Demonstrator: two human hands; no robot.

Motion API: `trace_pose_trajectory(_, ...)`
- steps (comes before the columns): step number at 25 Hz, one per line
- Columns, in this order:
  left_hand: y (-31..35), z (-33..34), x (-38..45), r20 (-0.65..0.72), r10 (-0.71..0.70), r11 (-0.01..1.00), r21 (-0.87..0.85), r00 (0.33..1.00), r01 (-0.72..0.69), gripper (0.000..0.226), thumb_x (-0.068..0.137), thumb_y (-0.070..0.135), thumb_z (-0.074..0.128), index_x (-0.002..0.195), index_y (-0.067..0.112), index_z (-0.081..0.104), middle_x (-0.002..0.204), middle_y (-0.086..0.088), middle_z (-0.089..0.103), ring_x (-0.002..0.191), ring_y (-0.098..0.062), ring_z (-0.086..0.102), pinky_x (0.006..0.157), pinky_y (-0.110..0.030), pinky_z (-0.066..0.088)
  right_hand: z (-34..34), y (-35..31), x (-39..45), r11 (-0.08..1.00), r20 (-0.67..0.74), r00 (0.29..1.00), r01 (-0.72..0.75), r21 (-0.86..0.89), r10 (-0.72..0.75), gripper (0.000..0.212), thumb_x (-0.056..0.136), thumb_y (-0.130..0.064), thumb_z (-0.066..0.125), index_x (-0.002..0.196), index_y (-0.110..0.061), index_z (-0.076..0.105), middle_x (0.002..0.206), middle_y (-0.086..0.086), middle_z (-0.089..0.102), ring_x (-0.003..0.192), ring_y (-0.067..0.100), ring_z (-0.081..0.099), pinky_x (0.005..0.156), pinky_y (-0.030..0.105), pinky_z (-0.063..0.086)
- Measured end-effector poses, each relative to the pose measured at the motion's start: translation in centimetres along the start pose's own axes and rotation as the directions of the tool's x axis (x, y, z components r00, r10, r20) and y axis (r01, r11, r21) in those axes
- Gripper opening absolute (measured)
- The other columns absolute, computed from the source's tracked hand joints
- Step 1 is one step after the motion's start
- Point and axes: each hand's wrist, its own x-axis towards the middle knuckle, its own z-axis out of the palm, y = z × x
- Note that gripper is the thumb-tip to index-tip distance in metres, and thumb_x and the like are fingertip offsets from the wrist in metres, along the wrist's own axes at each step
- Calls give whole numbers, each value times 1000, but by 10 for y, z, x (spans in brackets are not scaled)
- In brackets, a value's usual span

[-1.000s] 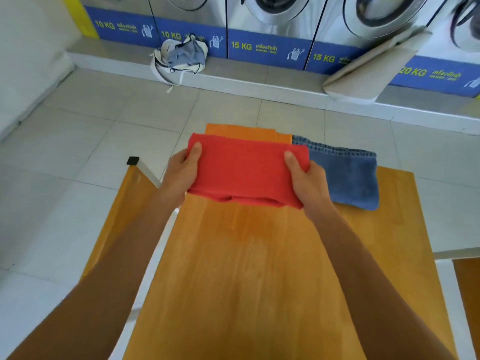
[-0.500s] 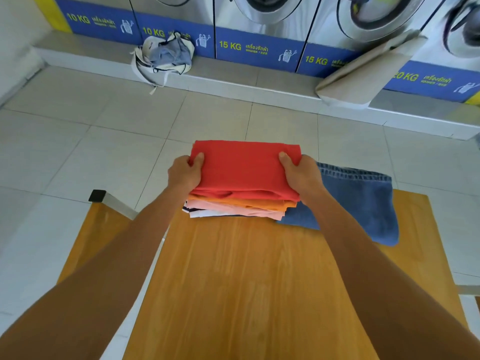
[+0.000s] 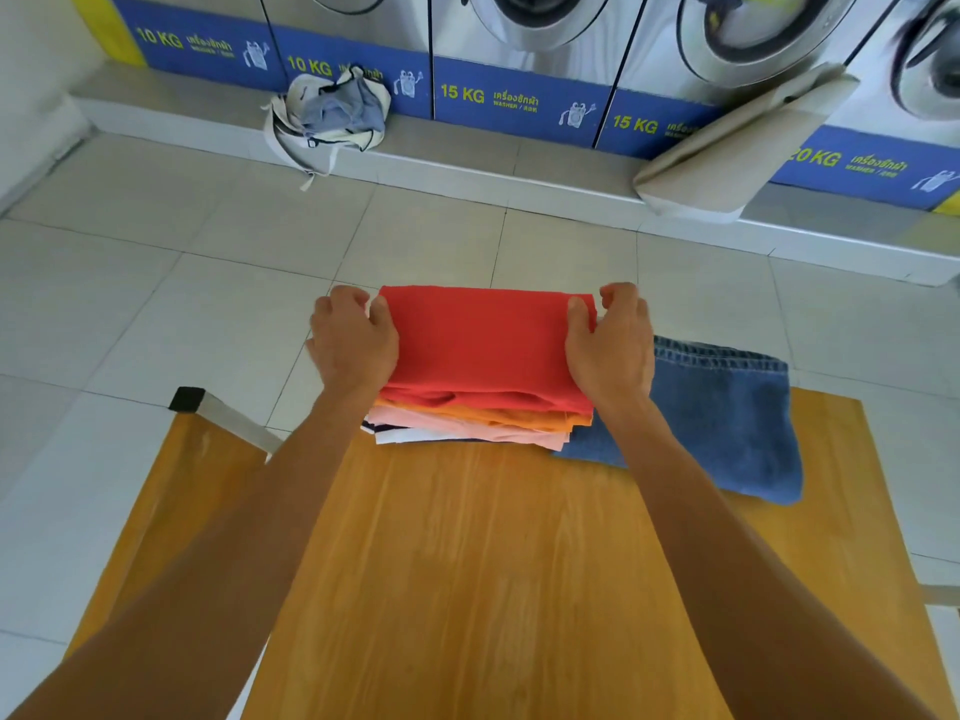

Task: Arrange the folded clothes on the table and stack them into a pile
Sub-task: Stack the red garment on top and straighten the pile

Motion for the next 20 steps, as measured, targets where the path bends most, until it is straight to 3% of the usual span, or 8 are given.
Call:
trace_pose_trajectory(2, 24, 8, -16, -79, 341, 940, 57, 937, -338, 29, 95, 23, 41, 114, 13, 61, 118, -8, 63, 111, -27, 58, 96, -44, 41, 9, -11, -8, 948, 42, 961, 278, -155, -275, 43, 102, -40, 40, 139, -20, 47, 154, 7, 40, 142, 29, 35, 110, 53, 34)
trace_pose_trajectory(4, 41, 28, -46, 128, 596, 782, 135, 793, -609, 39, 98, 26, 34, 128, 14, 56, 137, -6, 56, 132, -26, 47, 111, -49, 31, 26, -12, -17, 808, 290, 867, 489, -329, -406, 48, 105, -38, 31, 150, -24, 37, 165, 4, 19, 153, 26, 11, 120, 54, 13)
trace_pose_trajectory(6, 35, 46, -64, 390, 592, 668, 252, 705, -700, 52, 103, 38, 20, 149, 18, 34, 159, -4, 30, 150, -22, 17, 120, -53, 10, 35, 0, -18, 748, 416, 833, 528, -401, -365, 53, 106, -38, 24, 157, -24, 20, 168, 1, 8, 155, 22, 0, 124, 51, 5)
trace_pose_trajectory(7, 25, 50, -65, 440, 571, 640, 290, 693, -711, 56, 103, 43, 13, 154, 21, 22, 163, -3, 19, 152, -20, 7, 120, -54, 5, 36, 8, -18, 763, 418, 842, 507, -400, -340, 54, 106, -39, 20, 159, -24, 15, 168, 0, 6, 155, 21, -1, 124, 51, 4)
trace_pose_trajectory(12, 3, 56, -54, 463, 557, 589, 365, 690, -721, 63, 99, 54, 3, 156, 26, 6, 165, -2, 6, 152, -22, 0, 118, -59, 4, 44, 17, -19, 816, 367, 884, 429, -388, -290, 59, 104, -47, 13, 159, -25, 9, 168, 3, 6, 154, 25, 1, 124, 51, 5)
trace_pose_trajectory(15, 6, 58, -58, 477, 533, 594, 377, 699, -711, 64, 98, 55, -1, 155, 27, 0, 165, -2, 0, 152, -22, -5, 118, -60, 0, 42, 16, -19, 782, 437, 860, 456, -424, -264, 61, 104, -47, 12, 159, -23, 5, 168, 4, 3, 154, 26, -1, 123, 53, 5)
trace_pose_trajectory(20, 10, 54, -54, 538, 480, 629, 339, 693, -699, 61, 100, 52, 7, 155, 28, -1, 165, 0, -4, 151, -20, -8, 118, -60, -1, 42, 12, -19, 797, 467, 858, 429, -424, -213, 61, 104, -48, 13, 159, -24, 1, 168, 3, 1, 154, 26, -4, 123, 55, 4)
